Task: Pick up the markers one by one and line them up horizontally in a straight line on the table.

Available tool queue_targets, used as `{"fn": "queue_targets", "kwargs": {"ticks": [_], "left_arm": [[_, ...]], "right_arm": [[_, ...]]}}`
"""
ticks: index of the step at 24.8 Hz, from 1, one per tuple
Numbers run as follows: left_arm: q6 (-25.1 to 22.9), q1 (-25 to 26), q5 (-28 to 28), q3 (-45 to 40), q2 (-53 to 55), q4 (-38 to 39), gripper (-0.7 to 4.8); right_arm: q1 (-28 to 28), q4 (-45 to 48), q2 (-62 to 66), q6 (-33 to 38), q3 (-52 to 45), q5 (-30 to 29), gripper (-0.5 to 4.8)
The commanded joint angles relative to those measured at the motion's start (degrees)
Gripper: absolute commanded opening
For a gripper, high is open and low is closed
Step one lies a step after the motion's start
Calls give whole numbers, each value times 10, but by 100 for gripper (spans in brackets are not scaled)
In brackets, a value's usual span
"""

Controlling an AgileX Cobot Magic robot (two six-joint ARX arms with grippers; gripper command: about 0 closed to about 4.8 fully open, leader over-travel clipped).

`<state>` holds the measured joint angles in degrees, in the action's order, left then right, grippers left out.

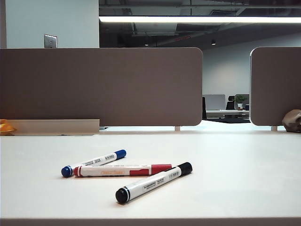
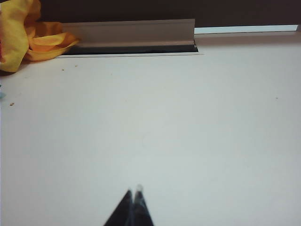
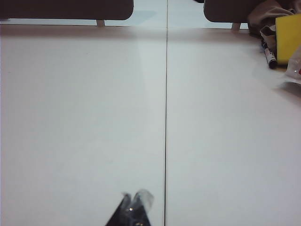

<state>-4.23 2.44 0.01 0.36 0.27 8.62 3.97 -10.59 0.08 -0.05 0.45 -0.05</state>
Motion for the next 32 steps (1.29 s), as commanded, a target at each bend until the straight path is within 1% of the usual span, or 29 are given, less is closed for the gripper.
{"fn": "queue_targets", "kwargs": {"ticks": [1,19,20,22,23,24,26,27,28,29,30,31,32], "left_arm": [[0,0,4,1,0,-5,-5],[0,0,4,1,0,-5,-5],[0,0,4,1,0,-5,-5],[0,0,-1,1,0,-12,-5],[17,0,-15,1,0,-37,-5],[42,0,-6,3,0,-67,-5],[81,0,35,6,0,-112,-5],[112,0,76,18,0,-145,-5],[134,0,117,31,0,-165,-5],[146,0,156,44,0,-181,-5],[148,0,174,49,0,-189,-5],[155,0,222,66,0,-221,-5],[165,0,240,73,0,-232,-5]], "right_arm": [[0,1,0,0,-3,-1,-1],[0,3,0,1,-3,-2,-1],[0,6,0,1,-3,-5,-1],[1,30,0,14,-3,-46,-1],[1,50,0,43,-3,-90,-1],[1,83,0,68,-3,-128,-1],[1,123,0,96,-3,-152,-1],[1,175,0,153,-2,-170,-1],[1,230,0,224,-1,-184,-1],[1,265,0,271,-1,-185,-1],[1,284,0,298,-1,-185,-1],[1,325,0,392,1,-185,-1],[1,328,0,426,3,-186,-1]]}}
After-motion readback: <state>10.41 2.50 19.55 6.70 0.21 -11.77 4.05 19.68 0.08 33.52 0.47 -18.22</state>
